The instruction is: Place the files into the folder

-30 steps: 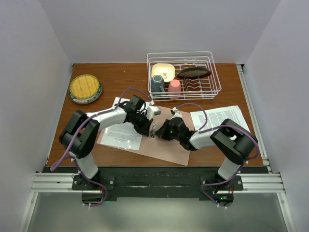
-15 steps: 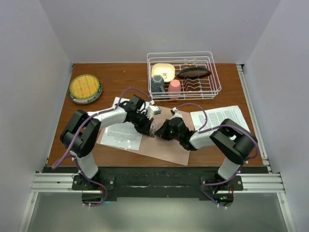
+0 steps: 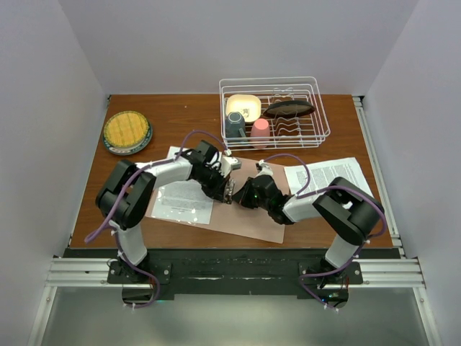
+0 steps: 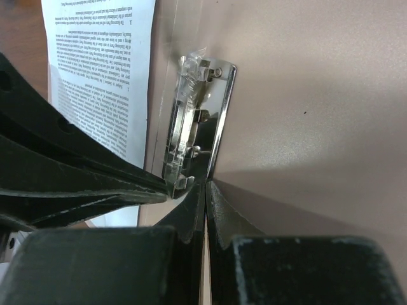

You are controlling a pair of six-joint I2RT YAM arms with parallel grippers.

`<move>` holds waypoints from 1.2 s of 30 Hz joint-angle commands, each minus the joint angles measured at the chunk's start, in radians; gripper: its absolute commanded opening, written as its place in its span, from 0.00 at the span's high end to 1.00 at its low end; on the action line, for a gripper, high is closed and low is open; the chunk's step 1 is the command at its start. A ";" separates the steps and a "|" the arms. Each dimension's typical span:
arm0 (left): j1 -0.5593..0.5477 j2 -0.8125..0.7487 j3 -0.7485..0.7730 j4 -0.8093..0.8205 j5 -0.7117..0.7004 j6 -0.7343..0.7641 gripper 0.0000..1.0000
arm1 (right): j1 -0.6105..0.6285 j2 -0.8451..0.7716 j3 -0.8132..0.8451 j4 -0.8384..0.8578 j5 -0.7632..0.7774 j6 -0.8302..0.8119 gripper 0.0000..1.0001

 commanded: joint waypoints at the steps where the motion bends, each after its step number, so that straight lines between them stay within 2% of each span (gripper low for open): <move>1: -0.020 0.082 0.017 0.032 -0.050 0.011 1.00 | 0.019 0.066 -0.039 -0.124 0.027 -0.003 1.00; 7: -0.026 0.090 0.043 0.032 -0.033 0.012 1.00 | 0.076 0.146 -0.039 -0.091 0.016 0.036 1.00; 15: -0.023 0.001 0.091 -0.035 -0.016 0.021 1.00 | 0.076 0.063 -0.047 -0.160 0.068 0.029 1.00; 19: -0.019 -0.012 0.174 -0.063 -0.016 0.025 1.00 | 0.076 0.050 -0.053 -0.169 0.073 0.033 1.00; 26: 0.053 0.045 0.301 -0.093 0.055 -0.014 1.00 | 0.076 0.025 -0.095 -0.174 0.073 0.036 1.00; 36: 0.074 0.068 0.286 -0.073 0.040 -0.012 1.00 | 0.076 -0.006 -0.082 -0.206 0.070 0.016 1.00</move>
